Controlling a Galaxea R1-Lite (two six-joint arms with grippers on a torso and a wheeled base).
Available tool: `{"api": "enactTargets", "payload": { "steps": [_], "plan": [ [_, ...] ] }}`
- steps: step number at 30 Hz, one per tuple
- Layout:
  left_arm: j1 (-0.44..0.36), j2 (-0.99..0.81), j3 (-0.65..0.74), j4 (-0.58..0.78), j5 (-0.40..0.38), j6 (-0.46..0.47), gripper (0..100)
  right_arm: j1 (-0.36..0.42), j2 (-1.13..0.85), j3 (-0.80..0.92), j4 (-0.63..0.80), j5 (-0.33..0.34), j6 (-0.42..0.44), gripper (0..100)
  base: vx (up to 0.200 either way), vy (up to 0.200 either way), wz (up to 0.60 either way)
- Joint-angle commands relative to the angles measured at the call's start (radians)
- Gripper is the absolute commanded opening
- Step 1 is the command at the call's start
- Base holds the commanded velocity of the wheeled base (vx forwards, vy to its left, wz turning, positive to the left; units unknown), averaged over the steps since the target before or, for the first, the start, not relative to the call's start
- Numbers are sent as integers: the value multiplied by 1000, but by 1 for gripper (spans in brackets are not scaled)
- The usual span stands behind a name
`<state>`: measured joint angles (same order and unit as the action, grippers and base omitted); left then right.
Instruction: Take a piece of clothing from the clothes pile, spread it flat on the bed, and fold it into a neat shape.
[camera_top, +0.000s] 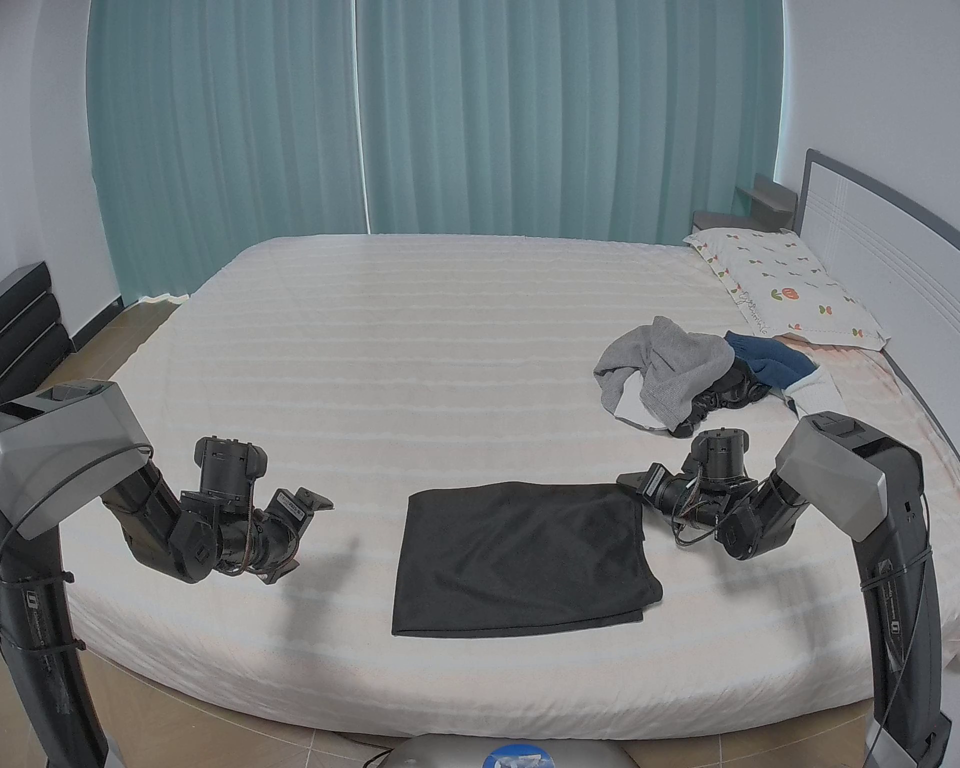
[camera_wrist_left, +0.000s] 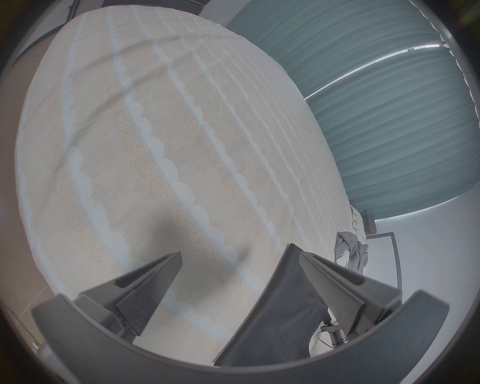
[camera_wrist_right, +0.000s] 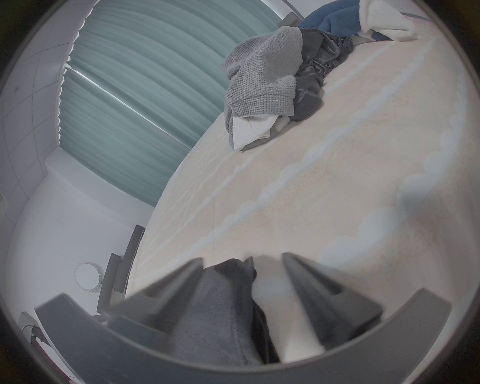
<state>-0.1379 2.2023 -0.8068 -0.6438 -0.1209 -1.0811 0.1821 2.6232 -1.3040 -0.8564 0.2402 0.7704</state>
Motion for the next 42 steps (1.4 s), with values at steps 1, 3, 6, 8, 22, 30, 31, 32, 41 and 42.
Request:
{"api": "enactTargets", "payload": {
  "steps": [1, 3, 6, 8, 22, 30, 31, 32, 41, 42],
  "plan": [
    [0, 0, 0, 0, 0, 0, 100, -1, -43, 26, -9, 1, 4, 100, 0, 0, 0],
    [0, 0, 0, 0, 0, 0, 100, -1, -101, 77, -10, 2, 6, 100, 0, 0, 0],
    [0, 0, 0, 0, 0, 0, 100, 0, -169, 129, -18, 2, 6, 100, 0, 0, 0],
    [0, 0, 0, 0, 0, 0, 100, 7, -209, 149, -7, 1, 1, 100, 0, 0, 0],
    [0, 0, -5, 0, 0, -5, 100, 51, -448, 698, -30, 14, -22, 100, 0, 0, 0],
    [1, 0, -5, 0, 0, -2, 100, 76, -370, 767, -142, 27, -28, 100, 0, 0, 0],
    [1, 0, -5, 0, 0, -2, 100, 77, -370, 767, -144, 27, -28, 100, 0, 0, 0],
    [0, 0, -6, 0, 0, -2, 100, 82, -368, 767, -151, 28, -28, 100, 0, 0, 0],
    [0, 0, -5, 0, 0, -2, 100, 92, -341, 767, -150, 22, -30, 0, 0, 0, 0],
    [0, 0, -5, 0, 0, -2, 100, 92, -341, 767, -150, 22, -30, 0, 0, 0, 0]
  ]
}}
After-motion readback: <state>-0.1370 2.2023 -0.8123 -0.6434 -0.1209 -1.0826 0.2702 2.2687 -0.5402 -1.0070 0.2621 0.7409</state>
